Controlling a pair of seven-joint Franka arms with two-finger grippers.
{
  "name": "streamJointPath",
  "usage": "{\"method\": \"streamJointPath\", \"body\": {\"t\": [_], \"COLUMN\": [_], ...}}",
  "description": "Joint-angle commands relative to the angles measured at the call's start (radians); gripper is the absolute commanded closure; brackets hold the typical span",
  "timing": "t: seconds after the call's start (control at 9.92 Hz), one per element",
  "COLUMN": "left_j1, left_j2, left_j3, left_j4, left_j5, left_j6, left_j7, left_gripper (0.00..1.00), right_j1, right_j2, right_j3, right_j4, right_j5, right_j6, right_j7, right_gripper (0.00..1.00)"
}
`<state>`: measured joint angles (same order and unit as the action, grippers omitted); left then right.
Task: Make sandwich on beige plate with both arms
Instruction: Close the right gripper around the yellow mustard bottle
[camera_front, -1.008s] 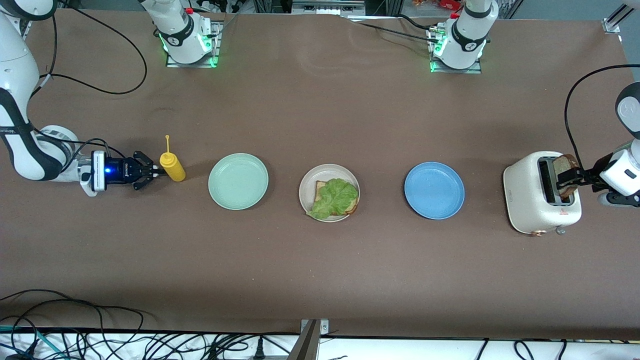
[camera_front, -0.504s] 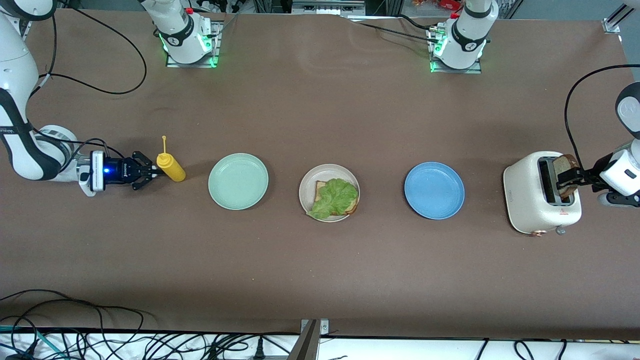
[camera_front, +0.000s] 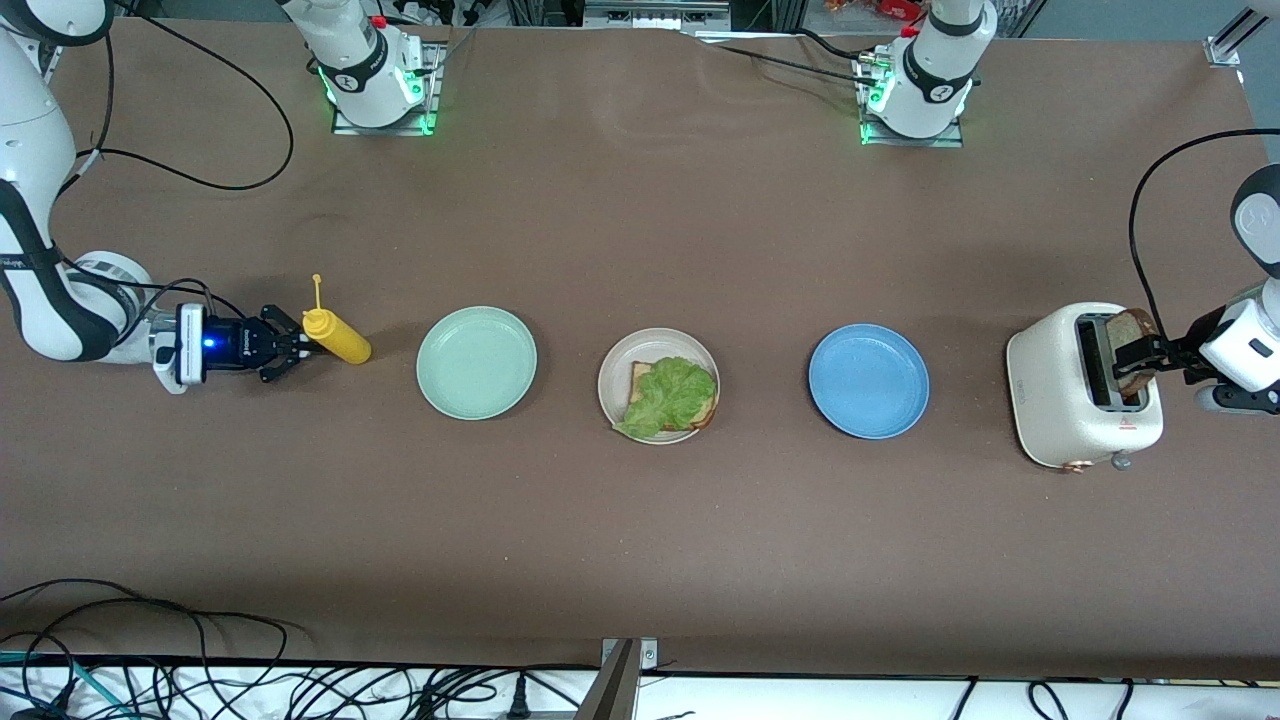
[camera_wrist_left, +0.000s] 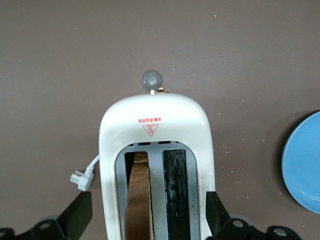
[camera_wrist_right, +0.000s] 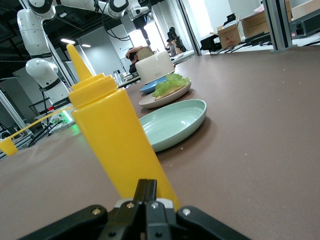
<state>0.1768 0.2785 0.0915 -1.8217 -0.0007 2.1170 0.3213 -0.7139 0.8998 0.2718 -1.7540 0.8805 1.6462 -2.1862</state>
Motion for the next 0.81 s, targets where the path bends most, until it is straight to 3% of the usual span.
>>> {"method": "streamJointPath", "body": {"t": [0.0,0.1,0.3,0.4,0.5,0.6,0.71], "left_j1": [0.004,0.004,0.004,0.006,0.006,0.004,0.004], "left_j2": [-0.032,-0.032,-0.032,-0.032,-0.032,-0.032,-0.032], "left_j3": [-0.007,-0.007,-0.007,-0.007,-0.007,-0.007,-0.007], "left_j4": [-0.030,-0.031,-0.030,-0.030,-0.030,-0.030,-0.030], "left_j5": [0.028,0.028,0.028,0.028,0.028,0.028,0.028], "left_j6": [0.008,0.008,0.008,0.008,0.008,0.008,0.008], "left_j7": [-0.001,-0.001,-0.001,-0.001,-0.001,-0.001,-0.001], "left_gripper": [0.00,0.00,0.00,0.00,0.00,0.00,0.00], "right_j1": [-0.010,-0.010,-0.009,-0.010,-0.010,-0.009,-0.009], "right_j2": [0.018,0.018,0.018,0.018,0.016,0.016,0.018], "right_j3": [0.004,0.004,0.004,0.004,0.004,0.003,0.004], "right_j4": [0.022,0.022,0.021,0.021,0.021,0.021,0.019], "right_j5": [-0.011,-0.012,-0.012,-0.014,-0.014,-0.014,-0.015], "right_j6": [-0.011,-0.011,-0.017,-0.029,-0.029,-0.028,-0.028], "right_j7": [-0.004,-0.010,-0.018,-0.017,-0.018,-0.029,-0.044], "right_gripper": [0.84,0.69,0.68,0.55,0.35,0.32,0.23]}}
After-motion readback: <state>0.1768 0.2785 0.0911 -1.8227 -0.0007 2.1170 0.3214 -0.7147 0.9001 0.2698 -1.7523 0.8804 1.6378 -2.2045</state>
